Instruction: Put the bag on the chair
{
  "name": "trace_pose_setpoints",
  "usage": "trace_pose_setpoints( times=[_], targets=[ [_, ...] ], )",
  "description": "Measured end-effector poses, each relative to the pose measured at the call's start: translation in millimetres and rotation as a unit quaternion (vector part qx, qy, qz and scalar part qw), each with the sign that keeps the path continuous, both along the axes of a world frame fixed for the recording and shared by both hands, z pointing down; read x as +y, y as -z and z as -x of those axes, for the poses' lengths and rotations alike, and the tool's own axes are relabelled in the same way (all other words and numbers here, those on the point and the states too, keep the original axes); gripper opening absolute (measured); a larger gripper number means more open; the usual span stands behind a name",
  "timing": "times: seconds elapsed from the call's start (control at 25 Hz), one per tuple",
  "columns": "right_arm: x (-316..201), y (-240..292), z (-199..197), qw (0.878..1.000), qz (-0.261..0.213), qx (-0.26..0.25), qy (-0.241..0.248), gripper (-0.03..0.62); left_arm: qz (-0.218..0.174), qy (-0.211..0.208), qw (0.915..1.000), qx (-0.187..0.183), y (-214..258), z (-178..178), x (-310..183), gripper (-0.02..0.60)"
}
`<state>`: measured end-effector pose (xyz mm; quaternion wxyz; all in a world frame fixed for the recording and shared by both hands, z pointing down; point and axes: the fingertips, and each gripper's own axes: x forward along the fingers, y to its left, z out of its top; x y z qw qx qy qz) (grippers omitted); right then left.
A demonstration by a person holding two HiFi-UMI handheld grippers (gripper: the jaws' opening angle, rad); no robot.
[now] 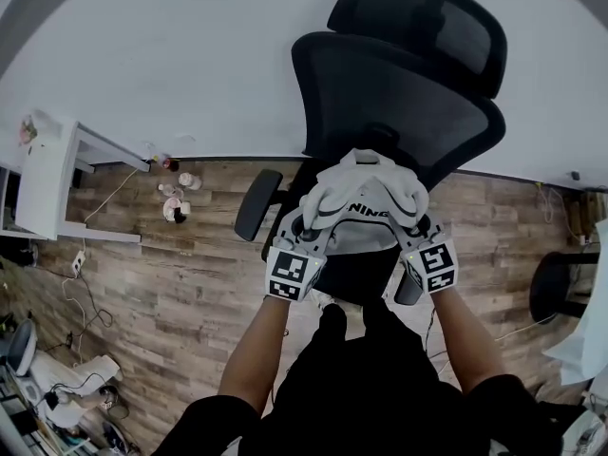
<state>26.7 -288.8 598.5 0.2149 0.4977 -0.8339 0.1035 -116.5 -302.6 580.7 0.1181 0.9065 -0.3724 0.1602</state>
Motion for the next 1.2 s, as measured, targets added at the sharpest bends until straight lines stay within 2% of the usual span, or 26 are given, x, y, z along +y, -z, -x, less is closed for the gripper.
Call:
trace_pose_setpoints(
  times=[0.4,0.68,1.04,1.2],
  targets=[
    [-24,-73,-10,0.998,0.058,0.019,0.001,0.129,0.042,0.018,0.9955,-0.083,-70,-11,-28,0.117],
    [-35,-120,-8,0.994,0.104,0.037,0.021,0.139,0.063,0.03,0.9902,-0.121,-113,-9,-38,0.118],
    [-41,-139,-6,0.991,0.125,0.036,0.028,0.173,0.092,0.052,0.987,-0.121,-140,-10,-44,0.12],
    [-44,-142,-8,0.992,0.123,0.03,0.022,0.226,0.098,0.046,0.9868,-0.12,-143,-9,-42,0.178]
  ],
)
